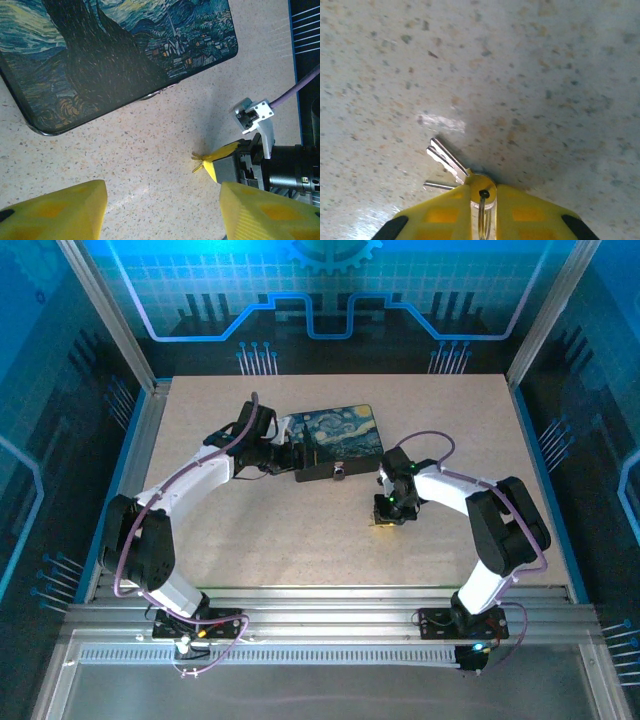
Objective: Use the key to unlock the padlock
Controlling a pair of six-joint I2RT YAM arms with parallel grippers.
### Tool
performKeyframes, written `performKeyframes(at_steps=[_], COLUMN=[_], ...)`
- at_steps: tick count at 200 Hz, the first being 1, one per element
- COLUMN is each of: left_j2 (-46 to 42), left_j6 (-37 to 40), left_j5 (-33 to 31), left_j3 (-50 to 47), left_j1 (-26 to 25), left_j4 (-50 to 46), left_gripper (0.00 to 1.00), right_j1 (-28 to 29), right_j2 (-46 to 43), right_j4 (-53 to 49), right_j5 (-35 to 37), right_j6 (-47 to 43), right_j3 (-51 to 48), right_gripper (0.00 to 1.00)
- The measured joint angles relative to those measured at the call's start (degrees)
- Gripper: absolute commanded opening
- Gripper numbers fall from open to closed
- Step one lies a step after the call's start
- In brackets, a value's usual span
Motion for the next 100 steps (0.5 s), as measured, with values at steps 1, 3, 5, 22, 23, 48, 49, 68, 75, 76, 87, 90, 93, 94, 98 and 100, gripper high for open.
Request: performKeyframes(at_steps=[1,3,5,22,23,48,49,68,75,76,87,90,93,94,98,100], left_j2=[0.0,0.0,0.0,0.0,0.0,0.0,0.0,0.0,0.0,0.0,0.1,0.2,0.2,0.2,0.2,0.3], left_j6=[0.0,0.0,0.0,0.0,0.0,0.0,0.0,-0.1,-0.1,-0.1,-0.3,-0.3,-0.3,-0.3,-0.4,-0.5], left_j5=[0.0,0.0,0.0,0.0,0.0,0.1,0.1,0.5,0.7,0.7,1.2,1.2,1.4,1.4,1.6,1.7], left_j3=[0.0,0.0,0.0,0.0,0.0,-0.5,-0.6,-2.1,-2.6,-2.7,-3.4,-3.6,-3.8,-3.8,-4.0,-4.1], left_j1=[0.0,0.0,0.0,-0.1,-0.1,-0.9,-0.9,-1.9,-2.3,-2.4,-3.0,-3.2,-3.3,-3.4,-3.6,-3.7], left_j4=[0.0,0.0,0.0,0.0,0.0,0.2,0.2,0.3,0.4,0.4,0.7,0.8,0.9,1.0,1.2,1.3], left_gripper=[0.62,0.62,0.62,0.62,0.62,0.62,0.62,0.62,0.62,0.62,0.62,0.62,0.62,0.62,0.62,0.62], right_j1=[0.0,0.0,0.1,0.5,0.5,0.3,0.3,-0.5,-0.9,-1.0,-1.5,-1.7,-1.8,-1.9,-2.0,-2.1], right_j2=[0.0,0.0,0.0,0.0,-0.1,-1.3,-1.4,-2.8,-3.2,-3.2,-3.7,-3.8,-3.9,-3.9,-4.0,-4.1], right_j4=[0.2,0.7,1.1,4.6,4.7,8.1,8.2,10.9,11.5,11.5,12.3,12.5,12.7,12.7,13.0,13.2], right_j5=[-0.1,-0.4,-0.6,-2.1,-2.2,-4.6,-4.7,-7.1,-8.0,-8.1,-9.4,-9.8,-10.2,-10.3,-10.7,-11.0], right_j6=[0.0,-0.1,-0.3,-1.2,-1.3,-2.4,-2.5,-2.8,-2.9,-2.9,-3.0,-3.1,-3.1,-3.1,-3.1,-3.1], right_j3=[0.0,-0.1,-0.2,-0.7,-0.8,-2.4,-2.4,-4.6,-5.3,-5.3,-5.9,-6.0,-6.1,-6.1,-6.2,-6.2], right_gripper=[0.13,0.13,0.12,0.10,0.10,0.07,0.07,0.07,0.06,0.06,0.06,0.06,0.06,0.06,0.06,0.06])
